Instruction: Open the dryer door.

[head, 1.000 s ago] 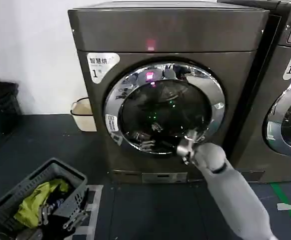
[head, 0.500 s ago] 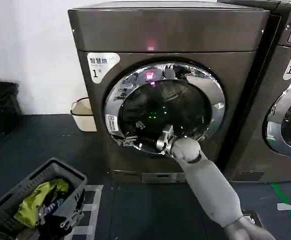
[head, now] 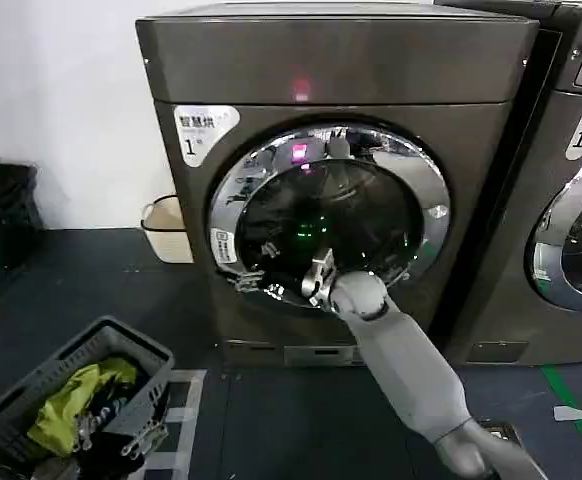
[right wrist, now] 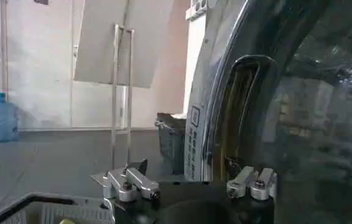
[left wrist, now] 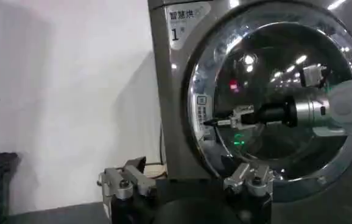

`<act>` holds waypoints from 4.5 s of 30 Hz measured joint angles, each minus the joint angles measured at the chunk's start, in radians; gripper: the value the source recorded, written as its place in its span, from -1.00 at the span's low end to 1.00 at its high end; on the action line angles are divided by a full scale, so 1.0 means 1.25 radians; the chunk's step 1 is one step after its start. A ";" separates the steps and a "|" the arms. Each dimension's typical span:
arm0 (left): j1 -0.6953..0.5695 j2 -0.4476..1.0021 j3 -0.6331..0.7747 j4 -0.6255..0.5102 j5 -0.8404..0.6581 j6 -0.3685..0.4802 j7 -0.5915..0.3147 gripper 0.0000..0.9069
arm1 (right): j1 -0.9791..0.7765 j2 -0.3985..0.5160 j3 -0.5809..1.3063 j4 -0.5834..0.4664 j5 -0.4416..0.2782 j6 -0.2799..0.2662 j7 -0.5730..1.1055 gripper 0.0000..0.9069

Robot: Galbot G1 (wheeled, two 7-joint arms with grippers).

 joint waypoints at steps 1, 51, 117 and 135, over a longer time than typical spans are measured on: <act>-0.003 0.002 0.000 0.000 -0.007 0.003 -0.009 1.00 | -0.003 -0.004 0.000 0.006 0.008 -0.004 -0.015 1.00; -0.634 0.524 0.210 0.587 -0.589 -0.035 0.203 1.00 | -0.431 -0.394 0.314 0.493 0.198 -0.049 -0.536 1.00; -1.223 0.218 1.138 0.730 -0.608 -0.042 0.198 1.00 | -1.028 -0.242 1.700 0.548 0.097 -0.158 0.483 1.00; -1.309 0.015 1.196 0.915 -0.607 -0.064 0.174 1.00 | -1.055 -0.258 1.834 0.491 0.036 -0.141 0.512 1.00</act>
